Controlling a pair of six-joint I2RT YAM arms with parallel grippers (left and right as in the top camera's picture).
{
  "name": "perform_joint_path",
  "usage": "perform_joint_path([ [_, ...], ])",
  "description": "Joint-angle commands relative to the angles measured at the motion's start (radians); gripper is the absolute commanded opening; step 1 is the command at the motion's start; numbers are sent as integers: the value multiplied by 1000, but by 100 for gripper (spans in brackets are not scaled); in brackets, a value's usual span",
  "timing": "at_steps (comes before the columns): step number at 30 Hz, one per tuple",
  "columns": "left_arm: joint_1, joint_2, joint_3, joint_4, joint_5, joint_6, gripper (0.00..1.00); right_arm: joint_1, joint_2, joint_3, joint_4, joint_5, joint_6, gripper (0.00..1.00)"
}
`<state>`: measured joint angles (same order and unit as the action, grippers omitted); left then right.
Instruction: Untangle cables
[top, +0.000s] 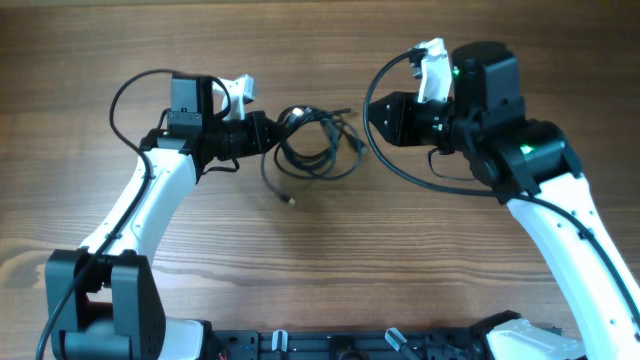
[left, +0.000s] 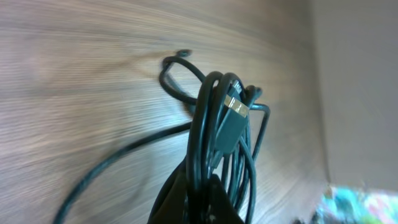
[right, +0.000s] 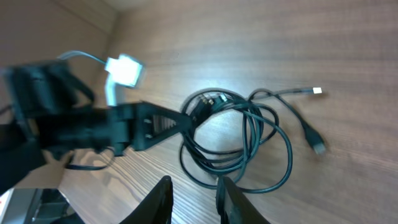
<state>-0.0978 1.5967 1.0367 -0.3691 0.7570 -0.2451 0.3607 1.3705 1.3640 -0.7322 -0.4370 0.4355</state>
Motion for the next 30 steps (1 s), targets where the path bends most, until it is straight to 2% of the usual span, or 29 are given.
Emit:
perform_joint_path([
  [1,5,-59,13,83,259,93,4,1,33,4,-20,-21,-61,38],
  [4,5,-97,13,137,342,93,4,2,40,4,-29,-39,-104,50],
  [7,5,-135,13,153,354,92,4,3,40,4,-29,-31,-123,55],
  [15,5,-211,13,118,337,80,4,3,74,3,-32,40,-72,58],
  [19,5,-211,13,3,267,81,4,3,96,3,-31,49,-122,61],
  [21,5,-210,13,-45,243,82,4,3,105,3,-34,43,-201,62],
  [26,5,-210,13,-146,244,81,4,7,148,3,-74,-150,-586,64],
  [30,5,-210,13,-227,244,80,4,43,216,3,-98,-147,-743,63],
])
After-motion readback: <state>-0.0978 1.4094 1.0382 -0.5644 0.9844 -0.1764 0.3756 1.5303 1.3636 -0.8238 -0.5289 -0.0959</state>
